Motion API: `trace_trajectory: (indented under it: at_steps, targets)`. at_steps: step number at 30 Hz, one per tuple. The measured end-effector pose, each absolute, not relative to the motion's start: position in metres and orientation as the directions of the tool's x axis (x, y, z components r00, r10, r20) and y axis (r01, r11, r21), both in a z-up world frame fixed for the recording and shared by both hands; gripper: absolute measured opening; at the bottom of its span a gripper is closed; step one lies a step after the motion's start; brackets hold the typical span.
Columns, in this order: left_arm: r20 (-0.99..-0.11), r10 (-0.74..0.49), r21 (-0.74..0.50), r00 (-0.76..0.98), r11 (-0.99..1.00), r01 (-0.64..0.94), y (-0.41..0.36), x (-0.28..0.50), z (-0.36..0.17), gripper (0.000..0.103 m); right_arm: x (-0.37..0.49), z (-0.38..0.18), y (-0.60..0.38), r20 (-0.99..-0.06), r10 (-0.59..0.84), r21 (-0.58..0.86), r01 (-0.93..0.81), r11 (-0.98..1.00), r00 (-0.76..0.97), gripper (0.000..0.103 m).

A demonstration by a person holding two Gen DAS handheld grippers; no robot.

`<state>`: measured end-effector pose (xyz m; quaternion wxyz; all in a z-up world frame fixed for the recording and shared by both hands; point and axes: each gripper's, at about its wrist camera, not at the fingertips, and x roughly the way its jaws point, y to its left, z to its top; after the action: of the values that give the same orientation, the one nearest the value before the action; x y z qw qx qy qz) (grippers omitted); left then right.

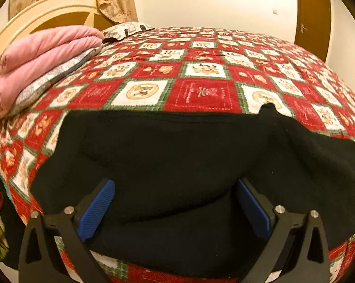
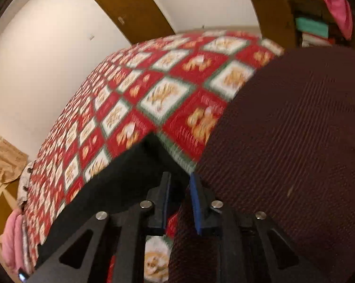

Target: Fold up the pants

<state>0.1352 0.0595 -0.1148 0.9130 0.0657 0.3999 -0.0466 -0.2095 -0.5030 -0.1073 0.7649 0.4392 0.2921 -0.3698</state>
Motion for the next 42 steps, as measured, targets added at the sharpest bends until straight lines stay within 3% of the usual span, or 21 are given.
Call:
trace_trajectory:
  at_steps: [2, 3, 4, 8, 11, 12, 13, 15, 19, 22, 24, 26, 28, 29, 30, 32, 34, 36, 42]
  targets:
    - [-0.716, -0.008, 0.122, 0.698, 0.983, 0.137, 0.056, 0.131, -0.108, 0.103, -0.203, -0.098, -0.511, -0.751, -0.316, 0.462, 0.803, 0.377, 0.580, 0.036]
    - [-0.691, -0.008, 0.145, 0.723, 0.978, 0.149, 0.051, 0.123, -0.102, 0.103, -0.198, -0.095, -0.514, -0.742, -0.303, 0.472, 0.787, 0.398, 0.598, 0.048]
    - [-0.674, -0.025, 0.153, 0.739, 0.973, 0.172, 0.046, 0.117, -0.096, 0.103, -0.190, -0.095, -0.519, -0.732, -0.274, 0.492, 0.763, 0.420, 0.623, 0.052]
    - [-0.631, -0.121, 0.167, 0.767, 0.943, 0.287, 0.019, 0.091, -0.080, 0.103, -0.151, -0.109, -0.533, -0.742, -0.148, 0.528, 0.706, 0.473, 0.654, 0.052]
    - [-0.639, -0.248, 0.107, 0.728, 0.909, 0.403, -0.009, 0.077, -0.071, 0.103, -0.120, -0.125, -0.544, -0.780, -0.082, 0.496, 0.694, 0.522, 0.620, 0.052]
    - [-0.642, -0.299, 0.084, 0.706, 0.888, 0.452, -0.023, 0.069, -0.070, 0.103, -0.114, -0.132, -0.545, -0.800, -0.062, 0.481, 0.699, 0.529, 0.597, 0.049]
    - [-0.646, -0.336, 0.072, 0.686, 0.867, 0.492, -0.034, 0.064, -0.070, 0.103, -0.105, -0.139, -0.546, -0.815, -0.039, 0.472, 0.701, 0.534, 0.578, 0.031]
    - [-0.656, -0.385, 0.071, 0.650, 0.825, 0.561, -0.055, 0.054, -0.071, 0.103, -0.096, -0.139, -0.547, -0.818, -0.028, 0.462, 0.685, 0.563, 0.575, 0.007]
    - [-0.663, -0.412, 0.153, 0.625, 0.743, 0.651, -0.097, 0.029, -0.079, 0.103, -0.106, -0.092, -0.521, -0.744, -0.147, 0.392, 0.604, 0.694, 0.652, 0.005]
    - [-0.674, -0.421, 0.156, 0.607, 0.722, 0.674, -0.107, 0.024, -0.082, 0.103, -0.124, -0.060, -0.503, -0.655, -0.218, 0.333, 0.536, 0.776, 0.723, 0.005]
    - [-0.686, -0.422, 0.137, 0.592, 0.725, 0.675, -0.109, 0.027, -0.086, 0.103, -0.126, -0.056, -0.500, -0.658, -0.269, 0.241, 0.535, 0.810, 0.703, 0.005]
    - [-0.703, -0.422, 0.108, 0.572, 0.732, 0.673, -0.111, 0.030, -0.089, 0.103, -0.117, -0.082, -0.517, -0.743, -0.249, 0.204, 0.564, 0.800, 0.622, 0.008]
    - [-0.710, -0.424, 0.091, 0.562, 0.736, 0.671, -0.112, 0.030, -0.090, 0.103, -0.111, -0.105, -0.535, -0.799, -0.256, 0.168, 0.611, 0.774, 0.544, 0.023]
    - [-0.709, -0.425, 0.090, 0.563, 0.737, 0.670, -0.114, 0.028, -0.090, 0.103, -0.115, -0.110, -0.543, -0.808, -0.300, 0.128, 0.648, 0.750, 0.507, 0.024]
    - [-0.705, -0.429, 0.090, 0.565, 0.736, 0.671, -0.114, 0.026, -0.089, 0.103, -0.123, -0.110, -0.552, -0.802, -0.369, 0.092, 0.707, 0.702, 0.470, 0.024]
    - [-0.696, -0.433, 0.099, 0.572, 0.731, 0.675, -0.113, 0.023, -0.087, 0.103, -0.143, -0.102, -0.561, -0.767, -0.370, 0.183, 0.731, 0.657, 0.525, 0.027]
    - [-0.698, -0.432, 0.102, 0.572, 0.730, 0.675, -0.115, 0.023, -0.088, 0.103, -0.160, -0.096, -0.558, -0.733, -0.352, 0.271, 0.724, 0.634, 0.583, 0.043]
    - [-0.707, -0.430, 0.090, 0.562, 0.733, 0.674, -0.118, 0.027, -0.091, 0.103, -0.171, -0.091, -0.546, -0.707, -0.330, 0.305, 0.692, 0.654, 0.625, 0.043]
    - [-0.746, -0.421, 0.065, 0.516, 0.725, 0.686, -0.138, 0.031, -0.109, 0.103, -0.143, -0.111, -0.514, -0.794, -0.274, 0.183, 0.642, 0.744, 0.543, 0.043]
